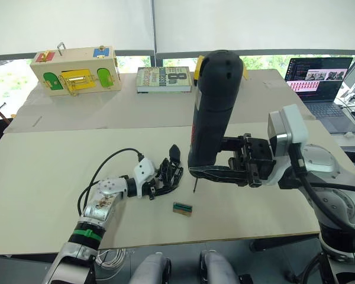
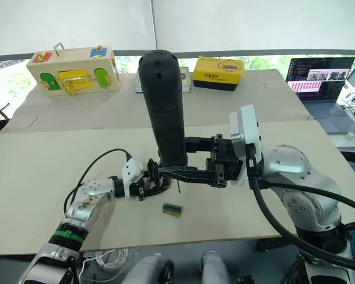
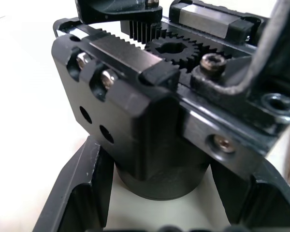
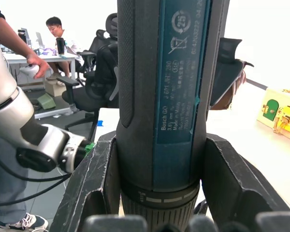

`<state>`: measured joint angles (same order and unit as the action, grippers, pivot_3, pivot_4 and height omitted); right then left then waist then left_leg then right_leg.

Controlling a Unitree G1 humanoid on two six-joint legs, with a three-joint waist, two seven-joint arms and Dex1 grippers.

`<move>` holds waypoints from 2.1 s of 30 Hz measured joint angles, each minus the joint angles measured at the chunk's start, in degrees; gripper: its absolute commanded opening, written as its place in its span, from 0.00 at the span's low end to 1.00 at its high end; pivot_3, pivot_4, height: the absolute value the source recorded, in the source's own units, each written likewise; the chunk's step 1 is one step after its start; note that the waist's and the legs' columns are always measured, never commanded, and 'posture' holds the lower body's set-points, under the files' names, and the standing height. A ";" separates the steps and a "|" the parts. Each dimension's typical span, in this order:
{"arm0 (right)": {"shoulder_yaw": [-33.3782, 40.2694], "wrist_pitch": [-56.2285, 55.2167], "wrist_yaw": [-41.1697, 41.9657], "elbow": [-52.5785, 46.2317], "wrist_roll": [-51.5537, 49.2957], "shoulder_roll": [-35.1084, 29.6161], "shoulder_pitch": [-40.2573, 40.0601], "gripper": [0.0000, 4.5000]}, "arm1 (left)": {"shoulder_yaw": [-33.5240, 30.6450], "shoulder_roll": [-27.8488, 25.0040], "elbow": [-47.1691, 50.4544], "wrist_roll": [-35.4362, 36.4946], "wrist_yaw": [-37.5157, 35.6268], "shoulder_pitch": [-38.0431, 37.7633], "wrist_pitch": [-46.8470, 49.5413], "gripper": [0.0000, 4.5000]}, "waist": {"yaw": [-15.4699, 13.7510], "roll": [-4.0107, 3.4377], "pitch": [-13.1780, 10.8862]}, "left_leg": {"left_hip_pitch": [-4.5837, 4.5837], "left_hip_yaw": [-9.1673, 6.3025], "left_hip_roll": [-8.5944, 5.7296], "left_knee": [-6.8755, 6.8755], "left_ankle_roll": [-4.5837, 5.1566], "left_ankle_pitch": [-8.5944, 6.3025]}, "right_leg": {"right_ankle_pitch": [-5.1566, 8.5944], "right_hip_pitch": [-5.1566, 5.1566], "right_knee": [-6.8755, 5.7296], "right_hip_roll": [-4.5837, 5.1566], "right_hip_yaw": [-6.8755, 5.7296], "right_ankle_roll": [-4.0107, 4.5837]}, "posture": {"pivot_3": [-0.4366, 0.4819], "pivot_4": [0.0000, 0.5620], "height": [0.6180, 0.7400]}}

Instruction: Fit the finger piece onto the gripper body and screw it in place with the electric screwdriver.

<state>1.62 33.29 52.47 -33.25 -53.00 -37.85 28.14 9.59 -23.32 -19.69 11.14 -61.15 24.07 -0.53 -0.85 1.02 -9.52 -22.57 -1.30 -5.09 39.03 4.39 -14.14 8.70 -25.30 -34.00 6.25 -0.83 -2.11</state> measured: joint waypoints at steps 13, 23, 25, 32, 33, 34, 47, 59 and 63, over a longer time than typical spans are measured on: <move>0.00 0.01 -0.23 0.02 -0.02 -0.01 0.86 0.43 | -1.18 0.25 -3.74 -0.01 -0.10 0.82 -4.10 1.00 | 0.09 0.00 0.00 | 0.00 0.00 0.00 -0.01 0.00 0.00 | 0.00 -0.01 0.00 0.06 0.02 0.00 | 0.48 0.27 1.00; -0.01 0.01 -0.10 -0.01 -0.02 -0.03 0.71 0.43 | -3.28 -0.55 6.22 2.35 2.38 -6.02 2.04 1.00 | 0.17 0.00 0.00 | -0.04 0.00 -0.01 -0.05 -0.02 -0.06 | -0.01 -0.06 0.01 0.07 0.04 0.01 | 0.48 0.27 1.00; -0.02 0.01 -0.05 -0.01 -0.02 -0.02 0.69 0.43 | -3.13 -0.39 8.66 2.29 3.64 -7.58 3.02 1.00 | 0.15 0.00 0.00 | -0.05 0.00 -0.01 -0.05 -0.02 -0.07 | 0.00 -0.06 0.02 0.08 0.04 0.00 | 0.48 0.27 1.00; -0.08 0.00 0.14 0.05 -0.01 0.11 0.70 0.43 | -2.19 1.31 10.86 1.52 7.32 -8.43 4.47 1.00 | -0.17 0.00 0.00 | -0.06 0.00 -0.02 -0.03 -0.03 -0.06 | 0.00 -0.05 0.01 0.07 0.01 0.00 | 0.48 0.27 1.00; -0.08 0.00 0.17 0.10 -0.01 0.12 0.71 0.43 | -2.07 1.42 10.85 1.15 7.84 -8.28 4.46 1.00 | -0.21 0.00 0.00 | -0.06 0.00 -0.02 -0.03 -0.03 -0.06 | 0.00 -0.05 0.01 0.08 0.01 0.00 | 0.48 0.27 1.00; -0.09 0.00 0.18 0.14 -0.01 0.13 0.77 0.43 | -1.96 1.53 10.77 0.78 8.32 -8.08 4.44 1.00 | -0.25 0.00 0.00 | -0.06 0.00 -0.03 -0.03 -0.03 -0.06 | 0.00 -0.05 0.02 0.07 0.01 0.00 | 0.48 0.27 1.00; -0.11 0.01 -0.18 0.65 -0.01 0.14 1.93 0.43 | -1.33 1.92 9.02 -0.09 8.34 -6.32 4.13 1.00 | -0.55 0.00 0.00 | -0.06 0.00 -0.04 -0.03 -0.03 -0.06 | 0.00 -0.05 0.01 0.08 0.00 0.00 | 0.48 0.27 1.00; -0.22 0.01 -0.21 0.63 -0.01 0.14 1.92 0.43 | -0.36 2.75 6.75 -1.47 8.21 -4.87 1.95 0.51 | -1.46 0.00 0.00 | -0.05 0.00 -0.05 -0.01 -0.03 -0.06 | 0.00 -0.02 0.02 0.08 -0.02 -0.01 | 0.48 0.27 1.00; -0.29 0.10 -0.34 0.72 -0.06 0.49 2.33 0.43 | -0.53 2.54 6.57 -1.47 7.75 -4.86 1.78 0.51 | -1.36 0.00 0.00 | -0.05 0.00 -0.04 -0.01 -0.04 -0.05 | 0.01 -0.02 0.01 0.08 -0.01 -0.01 | 0.48 0.27 1.00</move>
<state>1.33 33.39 52.13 -32.54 -53.06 -37.35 30.48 9.06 -20.78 -13.12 9.67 -53.41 19.21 1.25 -2.22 1.02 -9.52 -22.62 -1.30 -5.13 39.02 4.35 -14.20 8.70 -25.32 -33.99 6.33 -0.85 -2.13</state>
